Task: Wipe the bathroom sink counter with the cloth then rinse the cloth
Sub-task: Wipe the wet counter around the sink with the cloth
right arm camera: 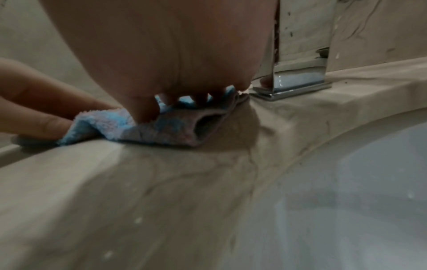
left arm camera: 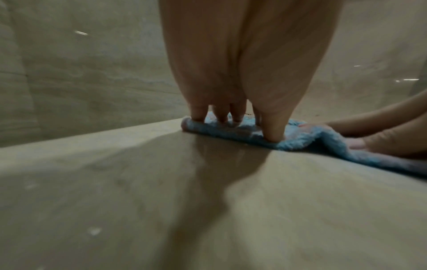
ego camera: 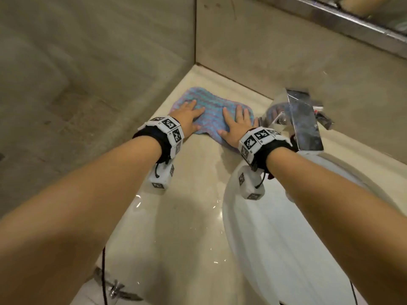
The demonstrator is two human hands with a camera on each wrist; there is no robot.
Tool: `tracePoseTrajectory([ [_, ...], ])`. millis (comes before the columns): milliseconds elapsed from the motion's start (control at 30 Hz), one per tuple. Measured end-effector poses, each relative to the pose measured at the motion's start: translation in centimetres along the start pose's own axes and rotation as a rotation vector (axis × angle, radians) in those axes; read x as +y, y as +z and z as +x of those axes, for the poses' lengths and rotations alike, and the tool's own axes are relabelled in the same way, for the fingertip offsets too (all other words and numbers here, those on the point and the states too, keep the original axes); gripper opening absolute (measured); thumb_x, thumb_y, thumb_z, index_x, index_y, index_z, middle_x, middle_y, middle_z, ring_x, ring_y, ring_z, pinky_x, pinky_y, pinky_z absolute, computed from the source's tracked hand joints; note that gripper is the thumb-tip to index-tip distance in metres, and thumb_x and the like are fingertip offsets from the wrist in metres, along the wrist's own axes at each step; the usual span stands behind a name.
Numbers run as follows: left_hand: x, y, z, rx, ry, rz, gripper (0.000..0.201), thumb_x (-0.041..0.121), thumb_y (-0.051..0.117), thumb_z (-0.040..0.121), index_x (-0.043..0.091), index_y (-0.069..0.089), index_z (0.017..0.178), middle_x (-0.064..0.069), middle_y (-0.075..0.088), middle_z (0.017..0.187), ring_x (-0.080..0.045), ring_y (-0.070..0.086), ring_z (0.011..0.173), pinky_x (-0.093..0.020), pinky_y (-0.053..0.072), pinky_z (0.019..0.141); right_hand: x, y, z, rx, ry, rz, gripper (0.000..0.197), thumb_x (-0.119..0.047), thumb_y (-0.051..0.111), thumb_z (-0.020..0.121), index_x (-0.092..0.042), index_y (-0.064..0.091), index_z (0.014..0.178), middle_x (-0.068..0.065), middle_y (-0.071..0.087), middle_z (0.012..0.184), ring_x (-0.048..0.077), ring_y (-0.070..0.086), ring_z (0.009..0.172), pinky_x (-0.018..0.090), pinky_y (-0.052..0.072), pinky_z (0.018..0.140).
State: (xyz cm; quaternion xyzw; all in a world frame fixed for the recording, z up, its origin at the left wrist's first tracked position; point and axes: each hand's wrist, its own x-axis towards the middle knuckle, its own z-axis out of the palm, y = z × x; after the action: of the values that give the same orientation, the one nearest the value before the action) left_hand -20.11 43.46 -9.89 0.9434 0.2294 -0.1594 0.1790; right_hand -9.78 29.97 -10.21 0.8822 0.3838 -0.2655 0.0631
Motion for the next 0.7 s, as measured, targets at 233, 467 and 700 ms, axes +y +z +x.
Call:
tracePoseTrajectory([
  [233,0.1,-2.3,4.7,-0.017,0.003,0.075,0.063,0.03,0.046,0.096,0.02,0.015,0.15,-0.009,0.003,0.16,-0.028,0.006,0.147,-0.038,0.013,0.119,-0.2,-1.0,3.5,0.065,0.106,0.091,0.06,-0.042,0.026,0.1,-0.031,-0.005,0.15,0.008,-0.018,0.158,0.027,-0.015,0.147,0.054,-0.005,0.116],
  [467,-0.4,-3.4,7.8,-0.02,0.033,0.093,0.063,0.029,0.048,0.095,0.019,0.018,0.15,-0.012,0.006,0.159,-0.03,0.008,0.147,-0.045,0.017,0.118,0.3,-2.8,6.3,0.038,0.15,0.02,0.063,-0.047,0.024,0.098,-0.03,-0.008,0.15,0.009,-0.016,0.159,0.029,-0.013,0.147,0.056,-0.004,0.115],
  [700,0.2,-4.2,9.1,-0.045,0.034,0.141,0.061,0.031,0.042,0.097,0.016,0.015,0.15,-0.015,0.005,0.158,-0.037,0.009,0.145,-0.045,0.015,0.118,-0.4,-2.1,6.8,0.102,0.169,0.051,0.063,-0.044,0.025,0.099,-0.026,-0.006,0.151,0.012,-0.013,0.159,0.032,-0.01,0.147,0.056,-0.002,0.116],
])
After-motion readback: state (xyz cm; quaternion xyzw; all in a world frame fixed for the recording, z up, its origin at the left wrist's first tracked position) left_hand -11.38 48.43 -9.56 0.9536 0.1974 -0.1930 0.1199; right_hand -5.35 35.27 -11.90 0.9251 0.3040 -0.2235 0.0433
